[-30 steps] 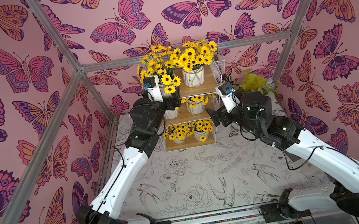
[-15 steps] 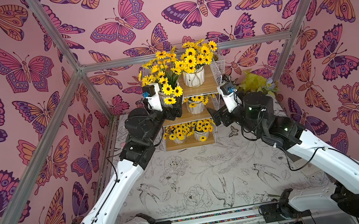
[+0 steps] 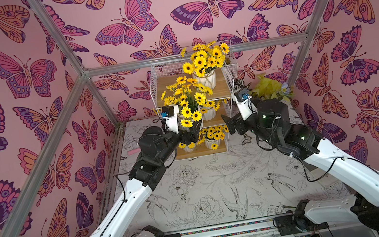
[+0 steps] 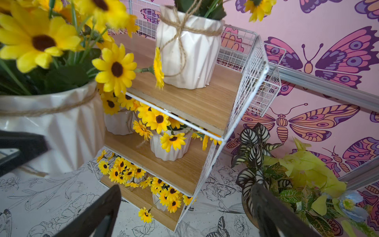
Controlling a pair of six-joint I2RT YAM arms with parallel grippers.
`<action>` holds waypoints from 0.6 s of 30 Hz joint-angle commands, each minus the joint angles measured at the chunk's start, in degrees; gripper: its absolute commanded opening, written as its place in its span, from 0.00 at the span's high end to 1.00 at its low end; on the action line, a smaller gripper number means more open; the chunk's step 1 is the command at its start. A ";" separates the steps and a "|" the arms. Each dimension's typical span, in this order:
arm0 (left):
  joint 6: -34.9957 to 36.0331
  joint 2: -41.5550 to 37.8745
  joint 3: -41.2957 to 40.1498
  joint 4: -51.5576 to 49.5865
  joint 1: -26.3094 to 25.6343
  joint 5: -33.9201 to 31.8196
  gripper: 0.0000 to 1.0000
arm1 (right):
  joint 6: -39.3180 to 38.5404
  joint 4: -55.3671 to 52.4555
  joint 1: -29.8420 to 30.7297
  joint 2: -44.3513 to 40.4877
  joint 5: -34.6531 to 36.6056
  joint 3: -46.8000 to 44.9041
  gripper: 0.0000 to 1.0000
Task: Take the sunflower pots off the shelves
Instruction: Pick up the sunflower pot from the shelf, then place the sunflower pot at the center of the board.
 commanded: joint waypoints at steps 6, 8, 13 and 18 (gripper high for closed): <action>-1.61 -6.25 -9.47 12.15 -2.01 4.49 0.59 | 2.63 -3.15 -0.49 -0.89 2.79 -0.22 0.01; -1.95 -6.59 -11.17 12.71 -2.60 5.43 0.60 | 3.17 -4.28 -0.66 -1.18 3.49 -0.38 0.01; -2.48 -5.94 -16.19 17.12 -4.69 8.09 0.60 | 5.44 -8.24 -0.80 -2.57 6.64 -0.37 0.01; -0.92 -3.67 -22.17 25.85 -9.24 8.56 0.60 | 7.27 -12.58 -0.88 -4.65 11.45 -0.87 0.01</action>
